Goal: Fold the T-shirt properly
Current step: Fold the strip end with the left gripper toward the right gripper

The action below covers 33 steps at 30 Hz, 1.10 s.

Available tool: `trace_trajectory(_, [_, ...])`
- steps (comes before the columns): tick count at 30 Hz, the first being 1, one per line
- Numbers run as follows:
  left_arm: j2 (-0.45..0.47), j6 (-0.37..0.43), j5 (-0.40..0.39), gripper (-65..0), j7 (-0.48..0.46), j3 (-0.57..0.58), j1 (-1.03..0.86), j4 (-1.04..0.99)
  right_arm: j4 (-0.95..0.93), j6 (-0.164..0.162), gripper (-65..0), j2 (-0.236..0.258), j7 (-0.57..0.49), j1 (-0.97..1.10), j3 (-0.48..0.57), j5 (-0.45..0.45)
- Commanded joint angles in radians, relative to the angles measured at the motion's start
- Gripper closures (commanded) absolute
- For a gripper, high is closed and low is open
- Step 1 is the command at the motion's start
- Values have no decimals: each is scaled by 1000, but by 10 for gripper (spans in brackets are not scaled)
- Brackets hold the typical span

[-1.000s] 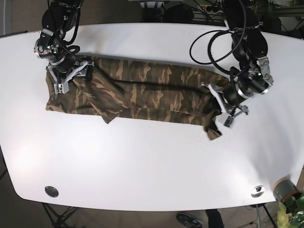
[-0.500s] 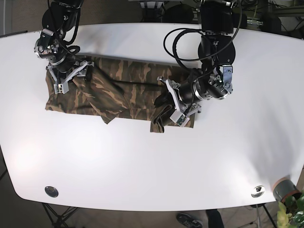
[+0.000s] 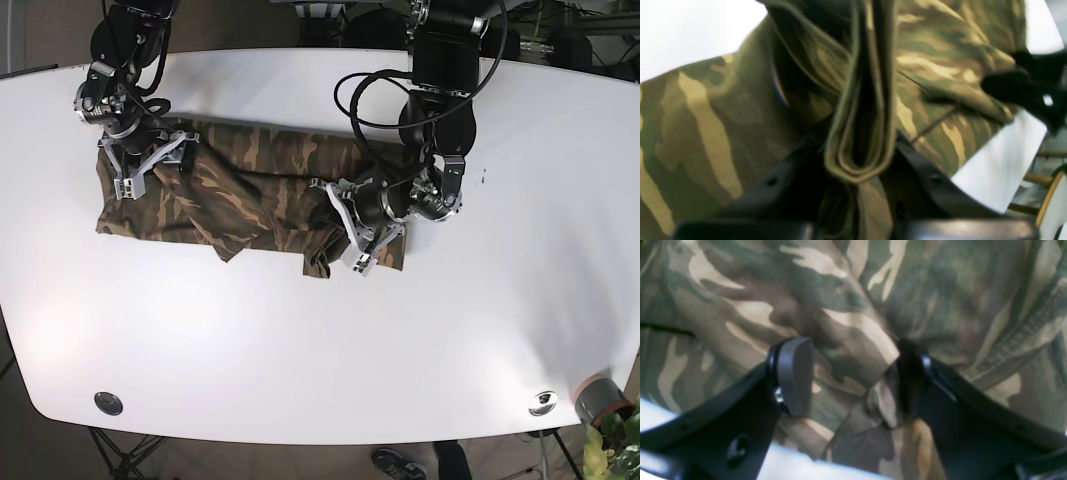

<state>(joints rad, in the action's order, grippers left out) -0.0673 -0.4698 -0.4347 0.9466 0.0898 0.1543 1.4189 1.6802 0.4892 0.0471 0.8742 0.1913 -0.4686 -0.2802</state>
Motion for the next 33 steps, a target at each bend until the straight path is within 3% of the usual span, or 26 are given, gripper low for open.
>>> trace_trajectory(1, [-19,16,-29,-156,-22,5,26,10,14,3,-371,6,-3,-6,0,-9])
trace_trajectory(4, [-21,42,-29,-300,-22,8,29,13,14,3,-371,1,-3,-9,0,-9])
trace_trajectory(7, [-16,59,-31,-367,-22,55,35,15,14,3,-371,1,-3,-13,0,-9])
trace_trajectory(15, [63,79,-25,-360,-27,239,37,179,14,3,-371,1,-2,-36,0,-9])
trace_trajectory(18, [71,131,33,-360,-30,242,17,245,14,3,-371,1,-2,-37,0,-9])
trace_trajectory(22, [76,138,106,-360,-54,238,11,296,14,3,-371,1,-2,-48,0,-9])
trace_trajectory(28, [77,128,127,-360,-93,40,-61,328,80,3,-371,0,1,-49,-2,-14])
trace_trajectory(33, [77,-5,127,-333,-131,-121,-101,291,134,1,-373,10,1,-43,-12,-135])
